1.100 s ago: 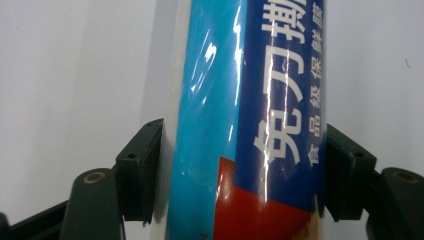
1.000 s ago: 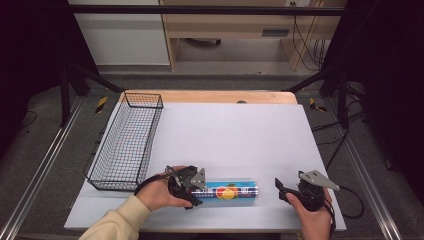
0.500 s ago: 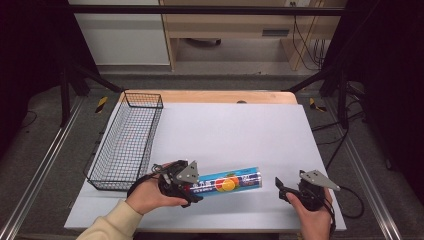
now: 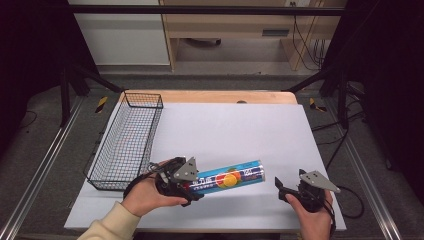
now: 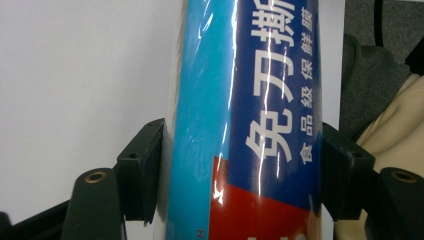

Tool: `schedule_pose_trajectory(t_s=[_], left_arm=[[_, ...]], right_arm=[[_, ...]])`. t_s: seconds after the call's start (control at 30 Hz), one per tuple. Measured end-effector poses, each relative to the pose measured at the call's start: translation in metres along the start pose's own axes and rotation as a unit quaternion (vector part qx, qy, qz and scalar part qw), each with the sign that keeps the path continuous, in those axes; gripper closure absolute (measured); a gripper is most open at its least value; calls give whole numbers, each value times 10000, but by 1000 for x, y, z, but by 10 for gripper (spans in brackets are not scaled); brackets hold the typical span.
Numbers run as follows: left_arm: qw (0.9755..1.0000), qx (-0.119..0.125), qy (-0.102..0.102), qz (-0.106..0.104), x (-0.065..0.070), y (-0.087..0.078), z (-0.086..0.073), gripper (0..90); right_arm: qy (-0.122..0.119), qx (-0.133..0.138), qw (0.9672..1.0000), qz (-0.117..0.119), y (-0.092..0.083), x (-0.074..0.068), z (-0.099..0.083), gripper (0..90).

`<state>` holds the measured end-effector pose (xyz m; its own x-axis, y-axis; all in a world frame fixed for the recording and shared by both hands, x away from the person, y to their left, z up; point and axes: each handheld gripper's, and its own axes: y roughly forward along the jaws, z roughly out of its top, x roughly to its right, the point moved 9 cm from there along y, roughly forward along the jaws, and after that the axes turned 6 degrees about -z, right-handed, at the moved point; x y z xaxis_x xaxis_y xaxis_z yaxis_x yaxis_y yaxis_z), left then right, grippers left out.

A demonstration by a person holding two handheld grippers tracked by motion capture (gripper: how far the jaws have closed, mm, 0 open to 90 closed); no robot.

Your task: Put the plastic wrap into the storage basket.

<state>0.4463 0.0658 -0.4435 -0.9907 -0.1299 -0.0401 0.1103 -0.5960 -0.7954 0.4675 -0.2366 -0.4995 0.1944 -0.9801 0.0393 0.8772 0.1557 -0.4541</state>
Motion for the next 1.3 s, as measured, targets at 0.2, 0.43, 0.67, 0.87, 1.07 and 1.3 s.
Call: schedule_pose_trajectory(t_s=[0.2,0.43,0.67,0.87,1.07,1.3], left_arm=[[9998,60,-104,171,-2,-15,-1,312],[9985,157,-303,429,-5,-36,-7,313],[9964,166,-371,746,-7,-61,-13,314],[9928,70,-519,1073,-8,-82,-21,314],[9901,149,-740,1180,-12,-95,-34,315],[9864,149,-900,1367,-15,-112,-44,316]], right_arm=[[-48,52,10000,-30,-2,1,2,113],[18,57,10000,-61,-2,3,3,114],[-112,70,9999,-44,-3,-3,5,128],[-88,71,9999,-33,-3,1,4,128],[-134,21,9999,7,-2,-4,4,141],[-119,-37,9999,-57,-2,-1,2,149]])
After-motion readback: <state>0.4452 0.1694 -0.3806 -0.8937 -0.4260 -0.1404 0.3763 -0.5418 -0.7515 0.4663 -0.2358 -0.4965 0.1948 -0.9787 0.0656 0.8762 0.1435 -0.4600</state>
